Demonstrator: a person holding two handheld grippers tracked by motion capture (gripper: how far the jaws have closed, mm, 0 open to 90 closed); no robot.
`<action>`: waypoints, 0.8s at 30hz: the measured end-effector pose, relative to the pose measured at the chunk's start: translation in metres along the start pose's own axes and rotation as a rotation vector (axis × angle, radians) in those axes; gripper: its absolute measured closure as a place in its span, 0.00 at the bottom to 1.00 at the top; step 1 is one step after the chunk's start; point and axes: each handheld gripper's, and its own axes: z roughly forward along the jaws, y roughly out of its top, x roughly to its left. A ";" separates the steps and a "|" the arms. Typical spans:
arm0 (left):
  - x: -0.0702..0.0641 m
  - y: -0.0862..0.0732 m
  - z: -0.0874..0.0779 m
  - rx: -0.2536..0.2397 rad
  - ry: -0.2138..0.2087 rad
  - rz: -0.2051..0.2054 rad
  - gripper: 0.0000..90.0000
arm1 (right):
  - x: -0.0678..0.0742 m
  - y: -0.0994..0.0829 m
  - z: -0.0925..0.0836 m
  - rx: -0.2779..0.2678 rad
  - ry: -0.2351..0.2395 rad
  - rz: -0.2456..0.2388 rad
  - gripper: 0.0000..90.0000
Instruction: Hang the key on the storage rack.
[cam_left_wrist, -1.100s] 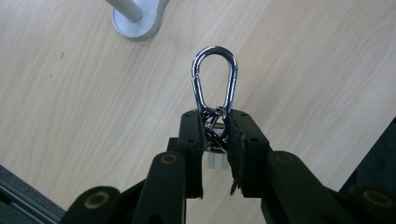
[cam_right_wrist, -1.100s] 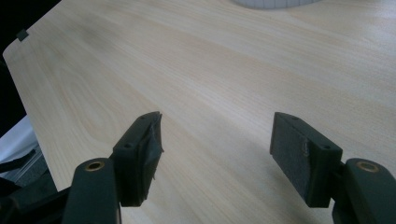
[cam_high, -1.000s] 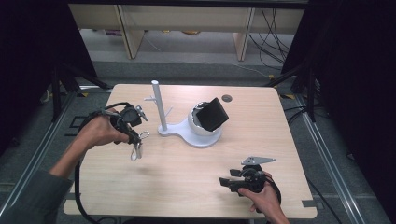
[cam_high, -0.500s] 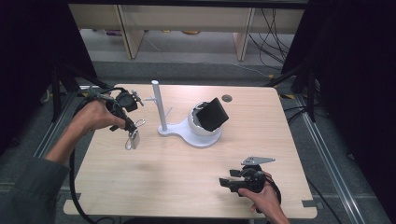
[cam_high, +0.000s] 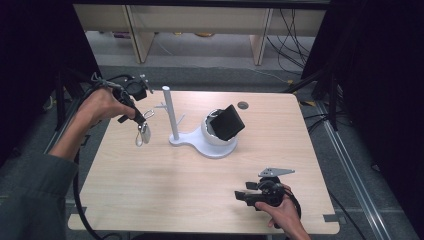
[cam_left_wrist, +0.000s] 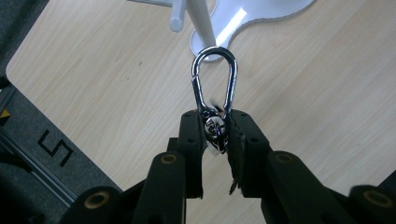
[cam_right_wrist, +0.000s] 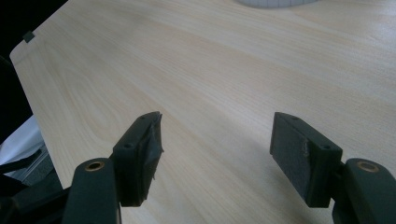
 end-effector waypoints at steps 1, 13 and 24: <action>0.000 0.000 0.000 0.000 0.000 0.000 0.84 | 0.000 0.000 0.000 -0.004 0.000 -0.001 0.39; 0.010 0.018 0.009 -0.006 0.026 -0.038 0.84 | 0.000 0.000 0.000 0.001 0.002 -0.001 0.39; 0.015 0.028 0.021 0.014 0.026 -0.053 0.84 | 0.000 0.001 0.000 0.002 0.011 -0.006 0.39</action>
